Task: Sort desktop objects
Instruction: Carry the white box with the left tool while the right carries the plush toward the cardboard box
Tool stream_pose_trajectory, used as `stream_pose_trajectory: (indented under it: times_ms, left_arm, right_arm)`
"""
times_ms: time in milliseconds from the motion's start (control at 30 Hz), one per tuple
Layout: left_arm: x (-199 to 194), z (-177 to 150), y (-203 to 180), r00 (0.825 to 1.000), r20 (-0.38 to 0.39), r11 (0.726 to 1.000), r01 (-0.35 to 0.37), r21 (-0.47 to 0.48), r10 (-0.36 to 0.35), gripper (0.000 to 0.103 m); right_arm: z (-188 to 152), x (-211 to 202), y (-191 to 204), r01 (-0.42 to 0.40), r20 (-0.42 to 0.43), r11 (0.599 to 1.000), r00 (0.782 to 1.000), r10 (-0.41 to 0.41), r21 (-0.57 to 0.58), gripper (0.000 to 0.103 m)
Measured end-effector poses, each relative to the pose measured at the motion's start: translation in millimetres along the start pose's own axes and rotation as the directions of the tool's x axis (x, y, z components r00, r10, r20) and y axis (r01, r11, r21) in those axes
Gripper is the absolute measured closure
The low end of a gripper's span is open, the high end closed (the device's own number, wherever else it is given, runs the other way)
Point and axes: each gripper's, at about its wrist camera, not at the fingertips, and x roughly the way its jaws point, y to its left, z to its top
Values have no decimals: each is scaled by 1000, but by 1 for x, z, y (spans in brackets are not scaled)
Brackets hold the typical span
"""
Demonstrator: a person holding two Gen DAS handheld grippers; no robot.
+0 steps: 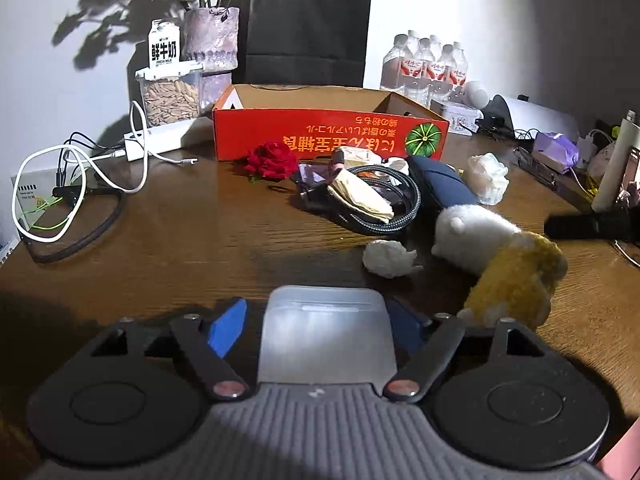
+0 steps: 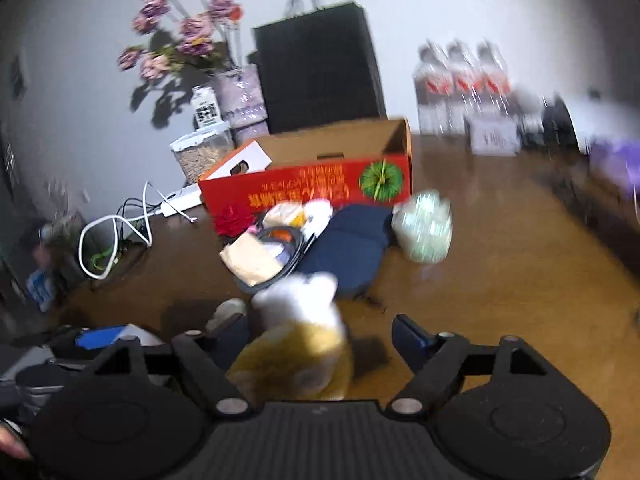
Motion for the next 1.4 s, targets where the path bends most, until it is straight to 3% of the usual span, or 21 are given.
stream_pose_trajectory:
  times_ms: [100, 167, 233, 333, 400, 500, 633, 767, 833, 967, 1100, 1200, 1267, 1400]
  left_arm:
    - [4, -1, 3, 1000, -15, 1000, -4, 3, 4, 22]
    - [6, -3, 4, 1000, -25, 1000, -4, 13, 4, 22]
    - [7, -2, 5, 1000, -21, 1000, -2, 26, 3, 23]
    - [10, -3, 5, 999, -14, 998, -38, 41, 38, 27]
    - [15, -3, 7, 997, -39, 997, -67, 48, 69, 27]
    - [13, -6, 10, 997, -53, 997, -57, 43, 59, 24]
    - [6, -5, 11, 997, -41, 997, -59, 52, 61, 16]
    - [4, -5, 11, 996, -48, 997, -67, 39, 69, 16]
    - [1, -6, 10, 996, -42, 997, -72, 39, 73, 17]
    - [-3, -7, 8, 997, -35, 997, -62, 51, 64, 31]
    - [-4, -10, 11, 997, -26, 997, -76, 34, 76, 33]
    - [-2, -12, 12, 996, -44, 997, -76, 28, 77, 24]
    - [-4, -13, 10, 997, -35, 997, -63, 43, 65, 21]
    - [-5, -12, 6, 997, -28, 996, -70, 58, 72, 19]
  right_arm:
    - [-12, 18, 6, -17, -41, 991, 999, 22, 132, 16]
    - [-15, 33, 15, 69, -48, 990, 997, -64, 123, 15]
    - [-18, 42, 21, 77, -23, 991, 997, -75, 105, 15]
    - [-19, 48, 27, 30, -9, 999, 1000, -30, 18, 22]
    - [-17, 45, 22, -27, -42, 999, 999, 26, -35, 22]
    - [-12, 32, 18, -82, -118, 973, 991, 57, -216, 21]
    - [-6, 16, 10, 93, -55, 961, 992, -111, -259, 17]
    - [-15, 11, 9, 78, -33, 986, 996, -83, -144, 16]
    - [-20, 17, 7, 97, -26, 992, 995, -100, -84, 22]
    - [-24, 16, 8, 117, 28, 988, 993, -114, -105, 29]
    - [-27, 5, 8, 38, -16, 970, 999, -43, -242, 30]
    - [-31, -7, 10, -61, -70, 929, 997, 38, -365, 26]
    - [-28, -11, 10, -7, -38, 933, 999, -7, -359, 19]
    - [-24, -19, 6, 80, -8, 960, 996, -86, -267, 17]
